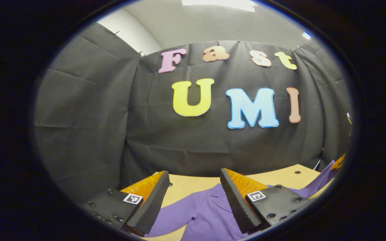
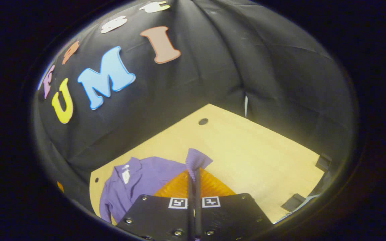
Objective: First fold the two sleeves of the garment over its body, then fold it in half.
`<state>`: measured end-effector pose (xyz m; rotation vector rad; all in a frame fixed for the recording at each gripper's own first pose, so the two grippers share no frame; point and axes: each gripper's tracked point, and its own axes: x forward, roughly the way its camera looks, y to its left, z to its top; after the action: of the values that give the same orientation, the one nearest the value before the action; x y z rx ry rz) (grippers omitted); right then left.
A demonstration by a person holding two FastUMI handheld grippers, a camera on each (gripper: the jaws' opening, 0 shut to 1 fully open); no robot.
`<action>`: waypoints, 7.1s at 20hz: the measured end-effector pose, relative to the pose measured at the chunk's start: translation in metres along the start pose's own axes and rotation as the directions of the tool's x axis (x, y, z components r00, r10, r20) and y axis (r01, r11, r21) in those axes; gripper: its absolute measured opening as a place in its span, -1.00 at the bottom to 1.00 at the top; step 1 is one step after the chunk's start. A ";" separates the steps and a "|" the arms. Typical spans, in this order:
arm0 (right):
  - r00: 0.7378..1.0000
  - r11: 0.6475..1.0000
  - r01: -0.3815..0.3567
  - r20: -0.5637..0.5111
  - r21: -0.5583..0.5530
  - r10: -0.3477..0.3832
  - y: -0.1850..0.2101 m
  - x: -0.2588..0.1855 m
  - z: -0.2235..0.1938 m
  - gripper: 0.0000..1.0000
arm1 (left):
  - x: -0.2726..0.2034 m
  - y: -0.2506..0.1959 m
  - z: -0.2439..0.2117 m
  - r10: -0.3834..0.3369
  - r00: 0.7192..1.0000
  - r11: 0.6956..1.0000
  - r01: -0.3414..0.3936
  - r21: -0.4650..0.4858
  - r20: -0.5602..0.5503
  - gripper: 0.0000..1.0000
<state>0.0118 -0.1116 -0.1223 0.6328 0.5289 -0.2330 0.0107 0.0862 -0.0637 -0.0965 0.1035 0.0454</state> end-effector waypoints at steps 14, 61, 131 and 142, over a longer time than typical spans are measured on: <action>0.930 0.885 -0.364 -0.056 -0.290 0.364 0.184 -0.041 -0.045 -0.97 | -0.005 0.079 -0.020 0.097 0.995 0.995 -0.097 -0.031 -0.020 0.98; 0.834 0.520 -0.494 -0.210 -0.697 0.510 0.270 -0.057 -0.186 0.80 | -0.132 0.271 -0.245 0.615 0.564 0.682 -0.732 0.012 -0.550 0.94; 0.959 0.831 -0.278 -0.096 -0.481 0.265 0.074 -0.026 -0.123 0.80 | -0.022 -0.250 -0.182 -0.472 0.701 0.876 0.304 -0.374 -0.535 -0.87; 0.974 0.832 -0.222 -0.070 -0.508 0.217 0.050 -0.030 -0.123 0.80 | -0.032 -0.278 -0.250 -0.476 0.616 0.878 0.286 -0.385 -0.628 -0.72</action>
<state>-0.0438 0.0054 -0.1650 0.1657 0.4945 0.1333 -0.0328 -0.2160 -0.2814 -0.3910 0.8671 -0.4292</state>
